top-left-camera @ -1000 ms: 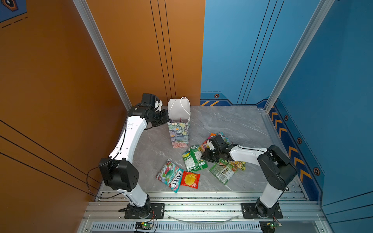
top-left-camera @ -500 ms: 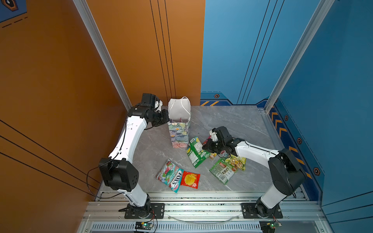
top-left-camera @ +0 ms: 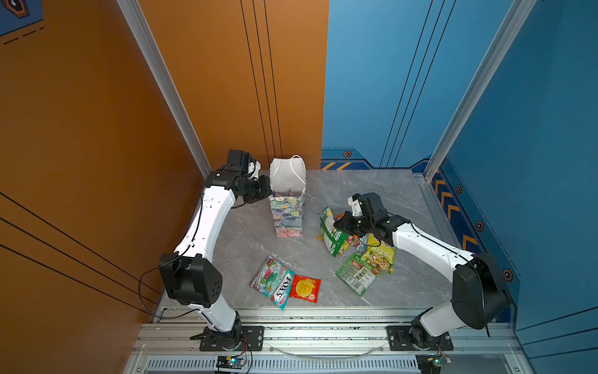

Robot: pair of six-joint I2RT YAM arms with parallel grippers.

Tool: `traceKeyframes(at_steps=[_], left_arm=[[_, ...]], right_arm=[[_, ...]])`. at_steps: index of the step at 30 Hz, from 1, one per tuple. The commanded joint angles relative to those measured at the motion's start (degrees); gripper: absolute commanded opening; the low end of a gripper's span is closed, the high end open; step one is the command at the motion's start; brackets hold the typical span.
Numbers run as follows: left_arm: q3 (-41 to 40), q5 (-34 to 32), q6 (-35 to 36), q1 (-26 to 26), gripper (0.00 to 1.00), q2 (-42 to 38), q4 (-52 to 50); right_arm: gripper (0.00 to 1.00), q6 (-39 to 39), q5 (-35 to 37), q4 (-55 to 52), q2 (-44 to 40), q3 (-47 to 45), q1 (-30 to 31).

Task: Place the snacks into the paper bag
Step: Place the snack at the center of the table.

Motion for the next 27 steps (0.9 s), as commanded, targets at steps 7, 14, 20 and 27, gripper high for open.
traceKeyframes(at_steps=[7,14,20,27], left_arm=[[-0.19,1.73,-0.55,-0.18,0.0,-1.02,0.49],[0.59,2.01,-0.66,-0.38,0.0,-0.3,0.48],[0.49,1.88,-0.64,-0.37,0.0,-0.37,0.53],[0.86,1.98,-0.63,-0.33,0.0,0.04,0.51]], right_arm=[[0.0,3.4,-2.56,10.0,-0.58,-10.4,-5.79],[0.16,6.16,-5.22,16.48,2.36,-14.36,-7.47],[0.32,7.15,-6.19,19.51,5.23,-15.32,-7.53],[0.34,7.52,-8.56,21.68,7.43,-14.92,-6.85]])
